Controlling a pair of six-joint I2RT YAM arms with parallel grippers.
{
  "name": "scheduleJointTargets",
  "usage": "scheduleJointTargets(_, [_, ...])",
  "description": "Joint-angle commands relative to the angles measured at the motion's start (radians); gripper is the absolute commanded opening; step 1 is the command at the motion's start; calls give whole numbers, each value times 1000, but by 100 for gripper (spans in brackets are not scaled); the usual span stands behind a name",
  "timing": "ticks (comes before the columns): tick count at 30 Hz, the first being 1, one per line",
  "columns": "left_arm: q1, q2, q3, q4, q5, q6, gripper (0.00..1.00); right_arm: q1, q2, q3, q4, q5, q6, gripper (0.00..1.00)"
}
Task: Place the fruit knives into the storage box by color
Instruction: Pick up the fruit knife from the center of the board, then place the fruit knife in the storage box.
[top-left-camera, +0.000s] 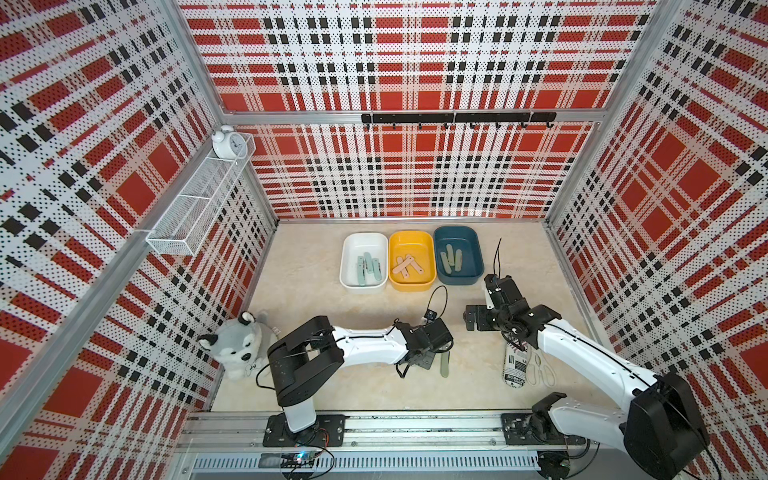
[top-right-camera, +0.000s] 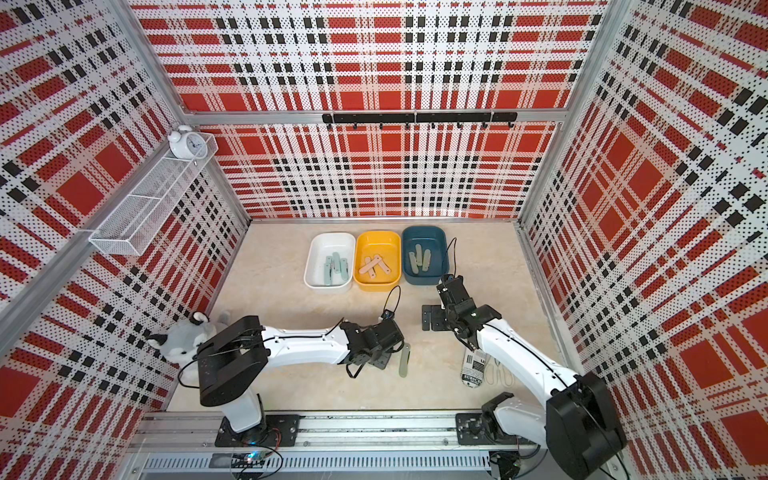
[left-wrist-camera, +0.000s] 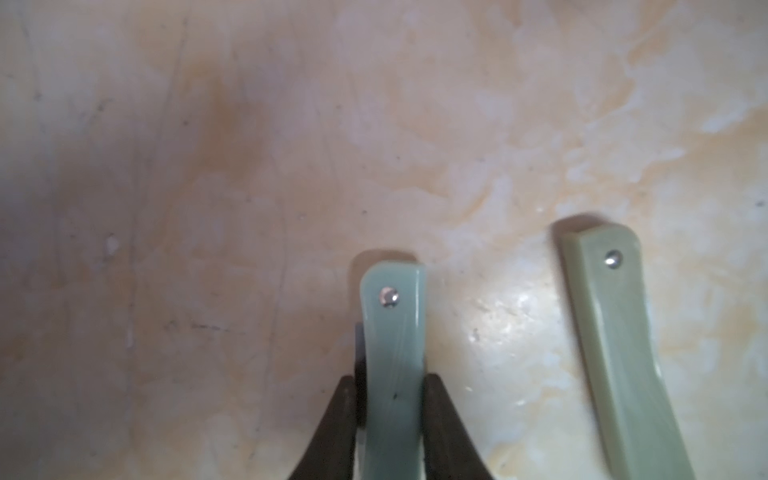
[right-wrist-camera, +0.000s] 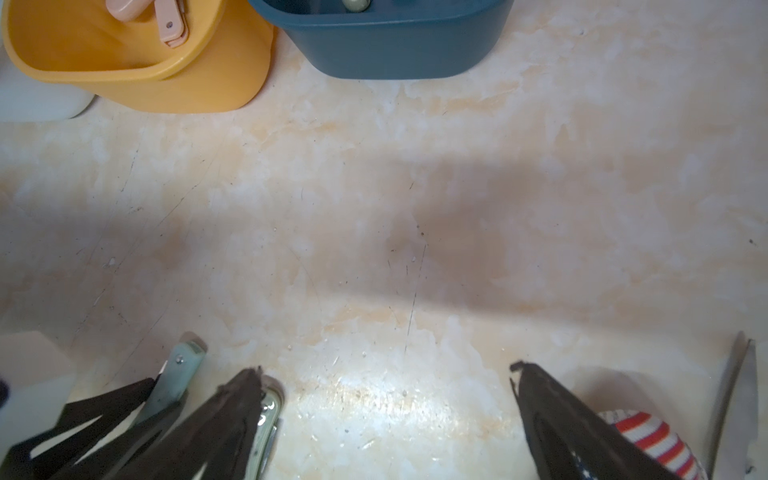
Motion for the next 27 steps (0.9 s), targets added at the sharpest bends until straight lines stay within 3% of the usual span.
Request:
scheduleJointTargets(1, [41,-59,51,-44,-67,-14,23,15,12,29,-17,12,-6,100])
scheduleJointTargets(9, [234,-103,192,-130,-135,58,23,73,20,51,-42,27,26,100])
scheduleJointTargets(13, [376,-77,291,-151,-143,115,23,77,21,74,-61,30,36,100])
scheduleJointTargets(21, [572,114,527,-179,-171,178,24,78,29,151,-129,59,8,100])
scheduleJointTargets(27, [626,236,612,-179,-136,191,24,78,45,139,-106,50,4,100])
